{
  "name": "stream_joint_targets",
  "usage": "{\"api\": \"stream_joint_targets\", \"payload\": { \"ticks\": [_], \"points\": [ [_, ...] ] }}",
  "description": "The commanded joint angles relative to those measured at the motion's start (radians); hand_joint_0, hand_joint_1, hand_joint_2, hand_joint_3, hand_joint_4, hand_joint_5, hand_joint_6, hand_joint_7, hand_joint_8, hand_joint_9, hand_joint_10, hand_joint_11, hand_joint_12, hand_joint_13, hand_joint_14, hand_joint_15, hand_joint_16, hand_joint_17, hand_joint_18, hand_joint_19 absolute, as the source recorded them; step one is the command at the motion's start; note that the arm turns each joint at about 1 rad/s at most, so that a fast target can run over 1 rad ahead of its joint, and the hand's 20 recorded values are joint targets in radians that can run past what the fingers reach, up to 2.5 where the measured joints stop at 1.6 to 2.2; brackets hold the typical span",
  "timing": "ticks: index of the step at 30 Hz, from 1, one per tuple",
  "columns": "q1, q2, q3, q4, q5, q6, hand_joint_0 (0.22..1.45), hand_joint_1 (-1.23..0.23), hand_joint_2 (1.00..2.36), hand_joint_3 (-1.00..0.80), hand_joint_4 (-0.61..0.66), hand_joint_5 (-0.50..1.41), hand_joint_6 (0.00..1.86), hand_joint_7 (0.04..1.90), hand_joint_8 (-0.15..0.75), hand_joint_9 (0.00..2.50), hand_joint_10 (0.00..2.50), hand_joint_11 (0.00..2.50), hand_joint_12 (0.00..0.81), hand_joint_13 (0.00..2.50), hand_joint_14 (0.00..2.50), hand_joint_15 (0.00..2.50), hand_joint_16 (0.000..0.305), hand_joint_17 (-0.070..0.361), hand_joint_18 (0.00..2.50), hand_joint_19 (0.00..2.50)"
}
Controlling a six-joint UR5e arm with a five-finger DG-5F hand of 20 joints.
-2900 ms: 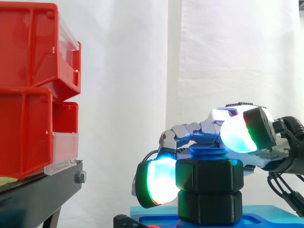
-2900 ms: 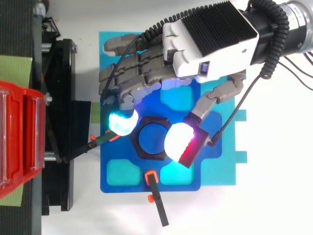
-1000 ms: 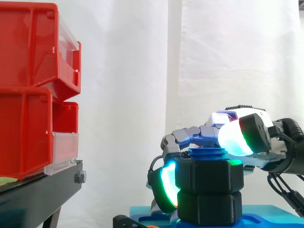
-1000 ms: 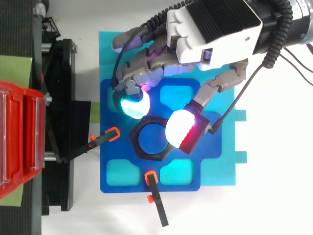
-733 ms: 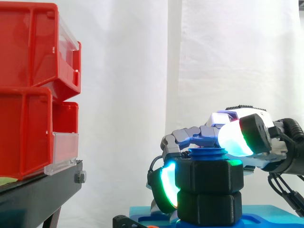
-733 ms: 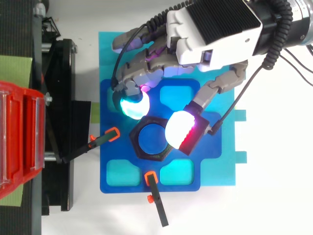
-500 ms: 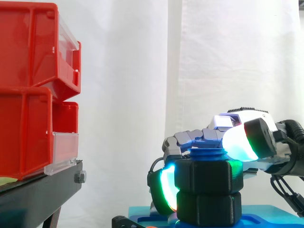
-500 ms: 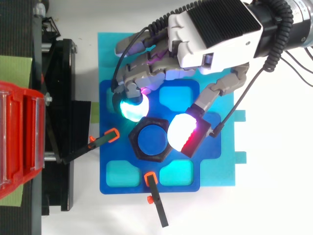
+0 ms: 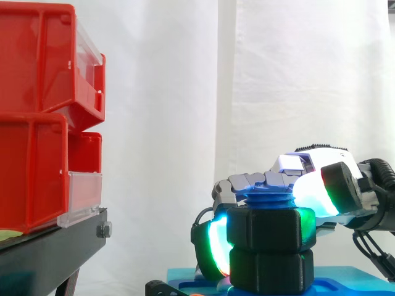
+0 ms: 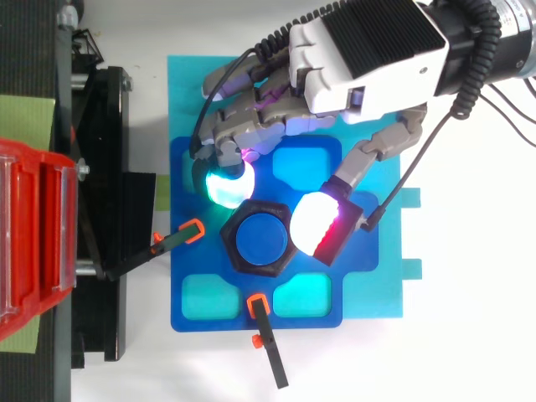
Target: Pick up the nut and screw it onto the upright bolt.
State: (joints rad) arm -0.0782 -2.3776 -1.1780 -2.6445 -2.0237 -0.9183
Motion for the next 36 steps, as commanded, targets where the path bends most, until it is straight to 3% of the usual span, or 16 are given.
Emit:
{"api": "stream_joint_targets", "payload": {
  "ticks": [1,9,14,23,27,32,36],
  "points": [
    [0.0,0.0,0.0,0.0,0.0,-0.001,0.43,-0.37,1.0,-0.5,0.21,0.05,0.52,1.36,0.28,1.06,0.0,0.0,0.261,0.77,0.0,0.0,0.02,0.044,0.38,0.0],
    [0.0,0.0,0.0,0.0,0.0,-0.002,0.43,-0.34,1.0,-0.5,0.22,0.06,0.5,1.4,0.279,1.07,0.0,0.0,0.263,0.77,0.0,0.0,0.02,0.046,0.37,0.0],
    [-0.005,0.0,0.0,-0.002,0.0,-0.011,0.42,-0.38,1.0,-0.5,0.27,0.0,0.5,1.2,0.269,0.99,0.0,0.0,0.277,0.71,0.0,0.0,0.024,0.053,0.31,0.0],
    [-0.005,0.001,0.0,-0.002,-0.004,-0.063,0.37,-0.47,1.0,-0.5,0.31,-0.11,0.5,1.0,0.282,0.84,0.0,0.0,0.333,0.58,0.0,0.0,0.034,0.075,0.15,0.0],
    [-0.003,0.012,0.0,-0.008,-0.01,-0.103,0.37,-0.48,1.0,-0.5,0.29,-0.13,0.5,0.98,0.289,0.8,0.0,0.0,0.345,0.55,0.0,0.0,0.035,0.079,0.13,0.0],
    [-0.008,0.017,0.0,-0.061,-0.02,-0.16,0.37,-0.47,1.0,-0.5,0.29,-0.13,0.5,0.96,0.288,0.79,0.0,0.0,0.346,0.55,0.0,0.0,0.035,0.079,0.11,0.0],
    [-0.008,0.017,0.0,-0.069,-0.018,-0.172,0.37,-0.45,1.0,-0.5,0.29,-0.14,0.5,0.96,0.287,0.78,0.0,0.0,0.346,0.54,0.0,0.0,0.035,0.079,0.11,0.0]
  ]
}}
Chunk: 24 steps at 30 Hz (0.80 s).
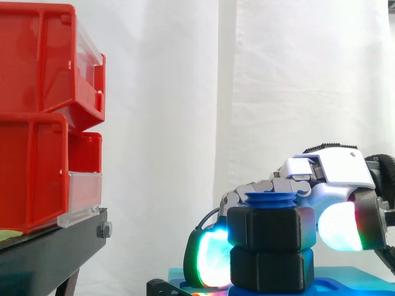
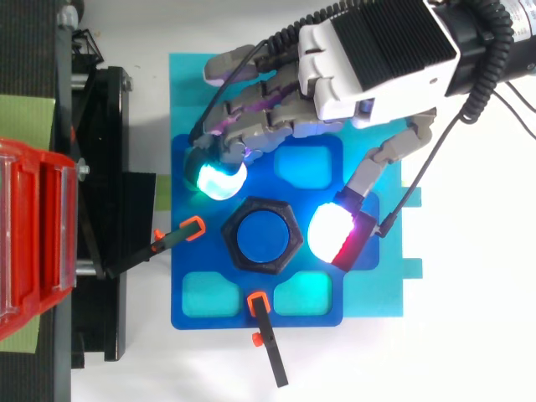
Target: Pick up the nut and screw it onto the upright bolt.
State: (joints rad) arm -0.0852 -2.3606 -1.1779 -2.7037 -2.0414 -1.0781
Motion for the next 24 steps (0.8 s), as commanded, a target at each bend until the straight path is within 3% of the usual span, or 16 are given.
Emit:
{"api": "stream_joint_targets", "payload": {
  "ticks": [1,8,24],
  "points": [
    [-0.001,0.0,0.0,-0.011,0.0,-0.013,0.37,-0.44,1.0,-0.5,0.28,-0.14,0.5,0.95,0.286,0.78,0.0,0.0,0.345,0.54,0.0,0.0,0.035,0.08,0.1,0.0],
    [-0.004,0.034,0.0,-0.036,0.001,-0.019,0.37,-0.44,1.0,-0.5,0.28,-0.15,0.5,0.94,0.284,0.77,0.0,0.0,0.344,0.54,0.0,0.0,0.036,0.082,0.1,0.0],
    [-0.004,0.034,0.0,-0.036,0.004,-0.002,0.4,-0.37,1.0,-0.5,0.29,-0.12,0.5,1.04,0.291,0.79,0.0,0.0,0.336,0.55,0.0,0.0,0.035,0.078,0.11,0.0]
  ]
}}
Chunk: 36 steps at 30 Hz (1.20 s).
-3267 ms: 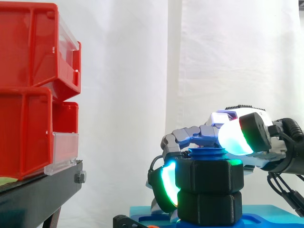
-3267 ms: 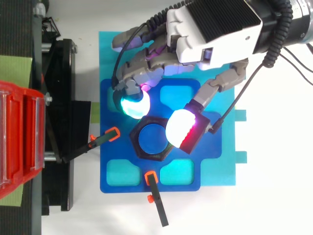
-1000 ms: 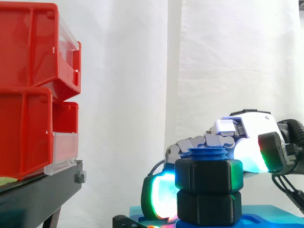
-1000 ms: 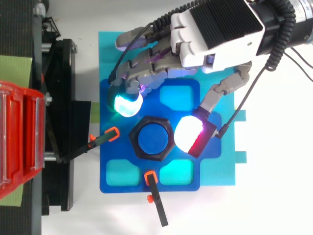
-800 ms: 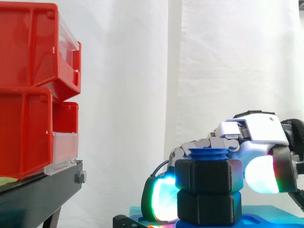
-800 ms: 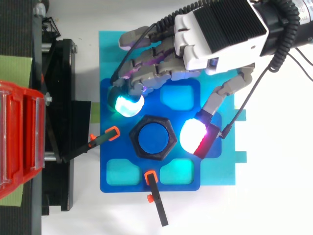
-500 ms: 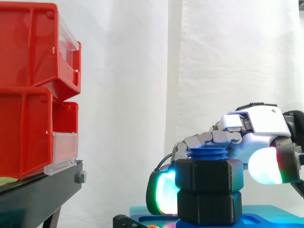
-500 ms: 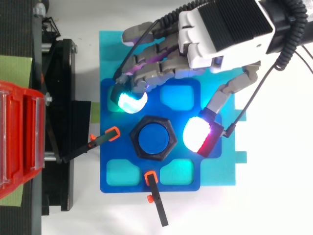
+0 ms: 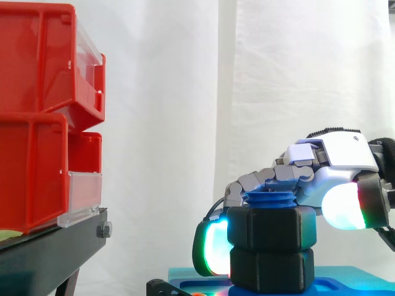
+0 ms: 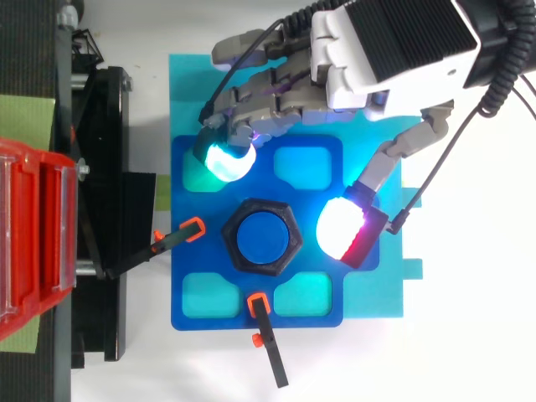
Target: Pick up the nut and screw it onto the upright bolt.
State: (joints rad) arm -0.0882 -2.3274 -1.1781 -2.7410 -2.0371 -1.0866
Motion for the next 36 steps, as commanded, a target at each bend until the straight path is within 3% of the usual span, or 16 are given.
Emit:
{"api": "stream_joint_targets", "payload": {
  "ticks": [1,15,26,30,33,36],
  "points": [
    [-0.001,0.0,0.0,0.001,0.0,0.008,0.4,-0.37,1.0,-0.5,0.3,-0.12,0.5,1.04,0.287,0.79,0.0,0.0,0.337,0.55,0.0,0.0,0.035,0.078,0.11,0.0],
    [0.001,0.048,0.0,-0.034,-0.003,0.001,0.4,-0.38,1.0,-0.5,0.29,-0.13,0.5,1.01,0.288,0.79,0.0,0.0,0.337,0.55,0.0,0.0,0.035,0.078,0.11,0.0],
    [-0.013,0.099,0.0,-0.032,0.002,-0.018,0.4,-0.38,1.0,-0.5,0.29,-0.13,0.5,1.01,0.284,0.77,0.0,0.0,0.339,0.54,0.0,0.0,0.035,0.079,0.1,0.0],
    [-0.021,0.126,0.0,-0.037,0.025,-0.026,0.41,-0.39,1.0,-0.5,0.28,-0.13,0.5,1.0,0.277,0.74,0.0,0.0,0.34,0.51,0.0,0.0,0.035,0.079,0.07,0.0],
    [-0.022,0.151,0.0,-0.075,0.046,-0.047,0.43,-0.4,1.0,-0.5,0.26,-0.14,0.5,0.99,0.27,0.71,0.0,0.0,0.332,0.47,0.0,0.0,0.033,0.074,0.03,0.0],
    [-0.018,0.169,0.0,-0.178,0.08,-0.062,0.44,-0.4,1.0,-0.5,0.25,-0.14,0.5,0.98,0.261,0.69,0.0,0.0,0.326,0.45,0.0,0.0,0.032,0.073,0.01,0.0]
  ]
}}
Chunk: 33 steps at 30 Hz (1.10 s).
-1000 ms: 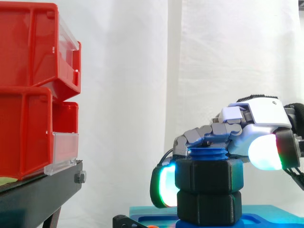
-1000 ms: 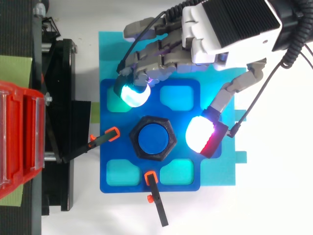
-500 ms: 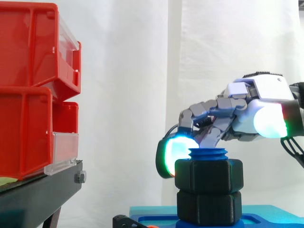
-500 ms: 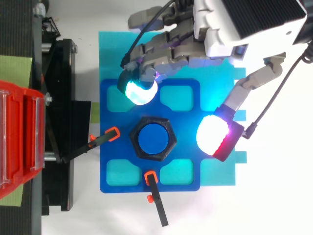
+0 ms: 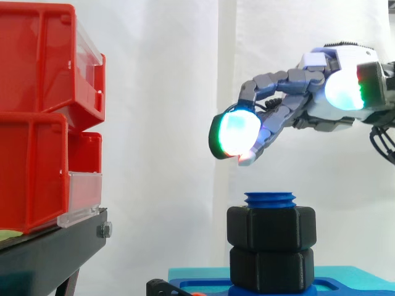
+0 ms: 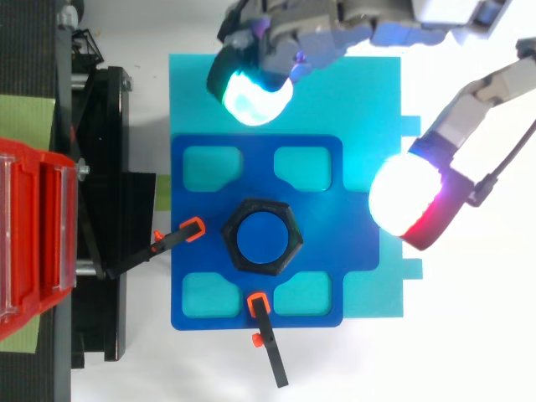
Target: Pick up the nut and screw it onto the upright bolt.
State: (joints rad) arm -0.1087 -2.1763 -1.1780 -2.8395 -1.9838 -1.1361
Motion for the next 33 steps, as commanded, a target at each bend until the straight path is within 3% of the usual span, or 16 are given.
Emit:
{"api": "stream_joint_targets", "payload": {
  "ticks": [1,3,9,13,15,17,18,20,22,25,26,28,30,31,33],
  "points": [
    [0.004,0.024,0.0,-0.092,0.036,-0.014,0.45,-0.4,1.0,-0.5,0.25,-0.14,0.5,0.98,0.26,0.68,0.0,0.0,0.323,0.45,0.0,0.0,0.032,0.071,0.0,0.0],
    [0.009,0.032,0.0,-0.124,0.072,-0.017,0.45,-0.41,1.0,-0.5,0.25,-0.14,0.5,0.98,0.26,0.68,0.0,0.0,0.322,0.44,0.0,0.0,0.031,0.07,0.0,0.0],
    [0.02,0.066,0.0,-0.219,0.111,-0.024,0.47,-0.41,1.0,-0.5,0.23,-0.17,0.5,0.97,0.253,0.56,0.0,0.0,0.318,0.35,0.0,0.0,0.031,0.069,0.0,0.0],
    [0.033,0.079,-0.002,-0.284,0.171,-0.016,0.48,-0.42,1.0,-0.5,0.19,-0.2,0.5,0.9,0.235,0.44,0.0,0.0,0.319,0.19,0.0,0.0,0.034,0.076,0.0,0.0],
    [0.038,0.089,-0.011,-0.293,0.18,-0.017,0.48,-0.43,1.0,-0.5,0.18,-0.21,0.5,0.86,0.231,0.38,0.0,0.0,0.324,0.12,0.0,0.0,0.035,0.08,0.0,0.0],
    [0.052,0.151,-0.101,-0.27,0.212,-0.017,0.48,-0.41,1.0,-0.5,0.17,-0.23,0.5,0.81,0.226,0.31,0.0,0.0,0.327,0.06,0.0,0.0,0.038,0.085,0.0,0.0],
    [0.053,0.161,-0.123,-0.256,0.221,-0.016,0.48,-0.41,1.0,-0.5,0.16,-0.23,0.5,0.8,0.226,0.3,0.0,0.0,0.327,0.05,0.0,0.0,0.038,0.085,0.0,0.0],
    [0.069,0.239,-0.23,-0.138,0.27,-0.002,0.49,-0.41,1.0,-0.5,0.16,-0.23,0.5,0.76,0.225,0.26,0.0,0.0,0.33,0.02,0.0,0.0,0.039,0.087,0.0,0.0],
    [0.08,0.285,-0.302,-0.072,0.296,0.035,0.49,-0.41,1.0,-0.5,0.16,-0.24,0.5,0.76,0.224,0.25,0.0,0.0,0.33,0.01,0.0,0.0,0.039,0.088,0.0,0.0],
    [0.089,0.322,-0.374,-0.063,0.321,0.088,0.49,-0.41,1.0,-0.5,0.16,-0.24,0.5,0.73,0.221,0.19,0.0,0.0,0.329,0.0,0.0,0.0,0.04,0.09,0.0,0.0],
    [0.095,0.34,-0.408,-0.06,0.345,0.116,0.49,-0.41,1.0,-0.5,0.16,-0.24,0.5,0.72,0.22,0.19,0.0,0.0,0.33,0.0,0.0,0.0,0.04,0.09,0.0,0.0],
    [0.098,0.349,-0.434,-0.049,0.385,0.17,0.49,-0.41,1.0,-0.5,0.16,-0.24,0.5,0.7,0.214,0.16,0.0,0.0,0.332,0.0,0.0,0.0,0.041,0.092,0.0,0.0],
    [0.101,0.349,-0.436,-0.052,0.402,0.213,0.49,-0.41,1.0,-0.5,0.16,-0.24,0.5,0.69,0.209,0.14,0.0,0.0,0.332,0.0,0.0,0.0,0.042,0.094,0.0,0.0],
    [0.104,0.348,-0.437,-0.058,0.422,0.294,0.49,-0.41,1.0,-0.5,0.16,-0.24,0.5,0.68,0.207,0.13,0.0,0.0,0.333,0.0,0.0,0.0,0.042,0.095,0.0,0.0],
    [0.104,0.349,-0.437,-0.063,0.444,0.36,0.49,-0.41,1.0,-0.5,0.16,-0.24,0.5,0.67,0.205,0.11,0.0,0.0,0.335,0.0,0.0,0.0,0.042,0.095,0.0,0.0]
  ]
}}
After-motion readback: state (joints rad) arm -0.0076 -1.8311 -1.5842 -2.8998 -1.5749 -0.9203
